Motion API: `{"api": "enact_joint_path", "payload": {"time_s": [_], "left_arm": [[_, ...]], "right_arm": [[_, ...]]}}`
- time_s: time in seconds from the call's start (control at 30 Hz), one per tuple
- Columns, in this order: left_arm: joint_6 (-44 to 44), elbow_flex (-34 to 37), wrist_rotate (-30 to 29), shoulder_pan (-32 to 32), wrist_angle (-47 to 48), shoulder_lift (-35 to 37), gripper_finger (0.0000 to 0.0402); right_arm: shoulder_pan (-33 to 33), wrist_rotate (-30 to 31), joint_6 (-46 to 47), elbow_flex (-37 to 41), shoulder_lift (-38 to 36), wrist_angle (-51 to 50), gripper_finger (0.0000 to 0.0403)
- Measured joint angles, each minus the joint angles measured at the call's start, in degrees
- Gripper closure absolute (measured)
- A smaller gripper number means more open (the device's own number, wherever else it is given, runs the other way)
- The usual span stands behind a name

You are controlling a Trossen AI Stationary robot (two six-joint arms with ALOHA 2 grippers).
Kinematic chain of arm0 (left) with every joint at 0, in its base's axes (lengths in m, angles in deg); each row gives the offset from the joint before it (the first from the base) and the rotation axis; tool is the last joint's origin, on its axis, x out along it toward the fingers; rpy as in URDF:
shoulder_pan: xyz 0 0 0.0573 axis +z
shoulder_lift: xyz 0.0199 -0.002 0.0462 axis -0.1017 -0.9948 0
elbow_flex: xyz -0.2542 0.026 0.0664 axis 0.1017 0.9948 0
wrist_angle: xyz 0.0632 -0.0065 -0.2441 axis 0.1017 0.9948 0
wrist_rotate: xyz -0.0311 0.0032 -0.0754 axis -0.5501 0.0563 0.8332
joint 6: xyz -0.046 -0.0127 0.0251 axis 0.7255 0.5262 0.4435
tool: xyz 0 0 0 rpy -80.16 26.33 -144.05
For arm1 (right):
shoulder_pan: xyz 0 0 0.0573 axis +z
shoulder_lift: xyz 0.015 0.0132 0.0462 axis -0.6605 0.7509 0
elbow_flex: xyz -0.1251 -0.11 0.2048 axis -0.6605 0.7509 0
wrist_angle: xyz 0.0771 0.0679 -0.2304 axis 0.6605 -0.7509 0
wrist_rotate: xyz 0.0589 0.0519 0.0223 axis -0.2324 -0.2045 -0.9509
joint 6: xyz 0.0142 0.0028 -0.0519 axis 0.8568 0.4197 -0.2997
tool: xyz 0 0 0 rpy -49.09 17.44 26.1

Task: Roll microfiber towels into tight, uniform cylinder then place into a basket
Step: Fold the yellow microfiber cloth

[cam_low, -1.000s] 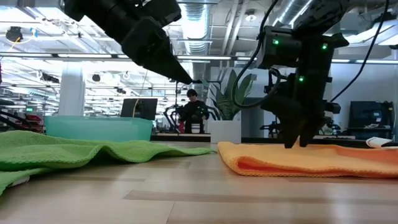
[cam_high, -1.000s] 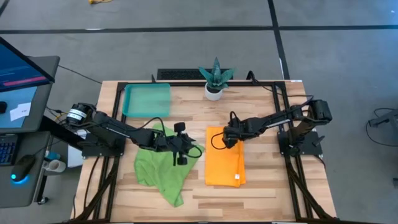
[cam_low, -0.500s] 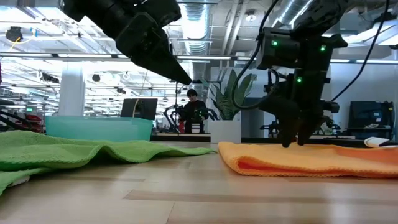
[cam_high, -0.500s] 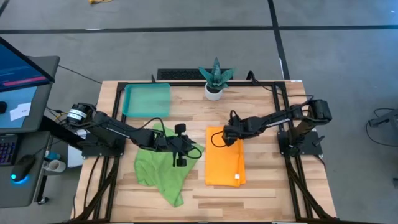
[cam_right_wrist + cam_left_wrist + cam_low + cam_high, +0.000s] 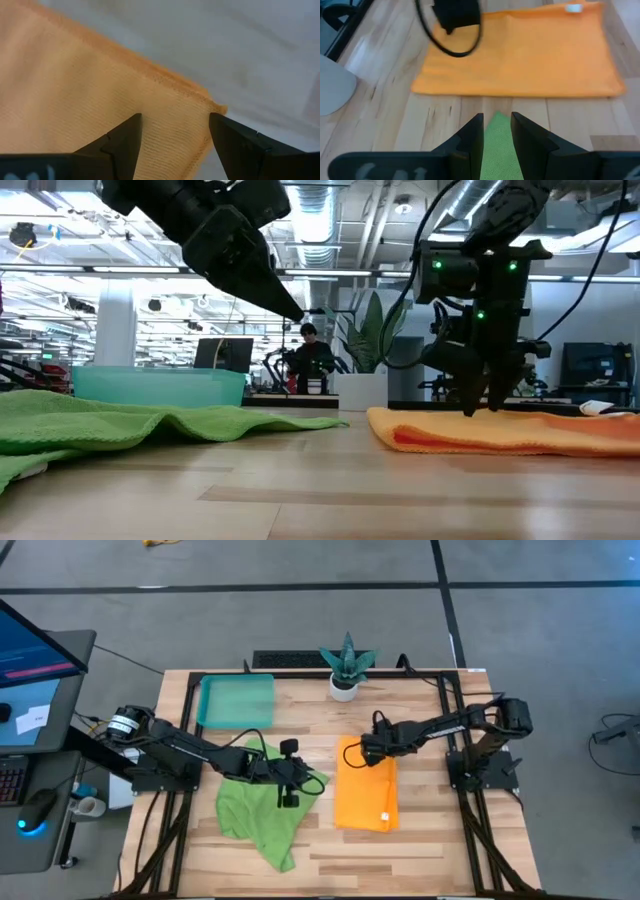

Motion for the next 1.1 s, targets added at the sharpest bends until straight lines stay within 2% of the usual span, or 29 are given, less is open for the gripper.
{"api": "enact_joint_path", "payload": {"time_s": [0.3, 0.4, 0.6, 0.8, 0.97, 1.1], "left_arm": [[-0.3, 0.0, 7.5, 0.0, -0.2, 0.0, 0.0310], [-0.7, 0.0, 9.4, 0.0, -0.5, -0.4, 0.0310], [-1.9, 0.0, 9.5, 0.0, -0.7, -0.4, 0.0310], [-1.8, 0.0, 9.5, -0.1, -2.0, -1.3, 0.0310], [-3.6, 0.0, 9.4, -0.5, -6.2, -2.3, 0.0310], [-4.6, -0.1, 9.4, -0.9, -8.9, -2.7, 0.0310]], "right_arm": [[-7.8, 3.8, -3.5, 0.0, 0.0, 0.3, 0.0148], [-7.7, 5.2, -4.5, 0.0, -0.3, 0.2, 0.0148], [-5.0, 7.8, -6.0, 0.0, -3.8, -1.4, 0.0148], [2.0, 10.2, -3.8, 0.0, -10.6, -6.1, 0.0148], [12.6, 13.4, 0.9, 0.0, -15.1, -9.4, 0.0148], [21.4, 16.4, 6.2, 0.0, -15.7, -9.1, 0.0148]]}}
